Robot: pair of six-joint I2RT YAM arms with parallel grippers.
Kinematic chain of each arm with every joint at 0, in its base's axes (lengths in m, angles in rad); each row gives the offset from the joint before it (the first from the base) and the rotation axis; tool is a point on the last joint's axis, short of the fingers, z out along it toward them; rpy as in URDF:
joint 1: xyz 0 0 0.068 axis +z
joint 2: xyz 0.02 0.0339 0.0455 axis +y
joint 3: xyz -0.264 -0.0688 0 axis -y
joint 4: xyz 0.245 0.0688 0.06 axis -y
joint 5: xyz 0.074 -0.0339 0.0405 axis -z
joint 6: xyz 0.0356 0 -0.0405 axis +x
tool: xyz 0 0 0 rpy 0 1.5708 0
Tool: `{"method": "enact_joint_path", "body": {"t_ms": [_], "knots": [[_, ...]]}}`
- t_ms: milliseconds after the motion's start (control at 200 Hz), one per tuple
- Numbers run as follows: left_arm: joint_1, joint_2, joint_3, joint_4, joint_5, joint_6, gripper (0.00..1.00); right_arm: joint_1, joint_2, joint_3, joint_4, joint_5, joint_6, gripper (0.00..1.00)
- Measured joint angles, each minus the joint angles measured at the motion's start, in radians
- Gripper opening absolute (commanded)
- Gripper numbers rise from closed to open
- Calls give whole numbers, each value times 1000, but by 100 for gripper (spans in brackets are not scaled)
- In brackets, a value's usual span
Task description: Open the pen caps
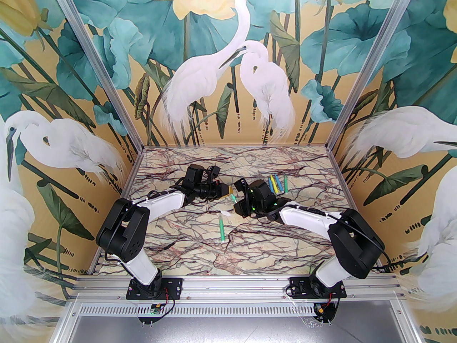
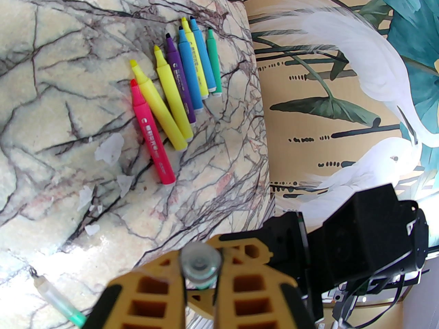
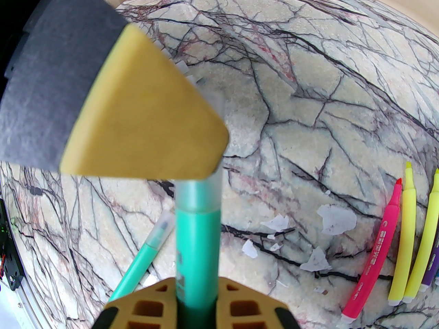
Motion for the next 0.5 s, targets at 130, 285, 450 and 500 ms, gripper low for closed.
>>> {"method": "enact_joint_path", "body": {"t_ms": [130,285,450,500], "knots": [[0,-4,0,-10,-5,0,0,0,0,-2,0,0,-10,0],[4,-13,0,-20,-14,-2,0,1,0,-8,19,0,-19,0],[4,-27,0,-27,-37,-12,0,1,-2,-17,46,0,-19,0],[4,-32,0,-30,-42,-16,0,1,-5,-21,57,0,-19,0]]}}
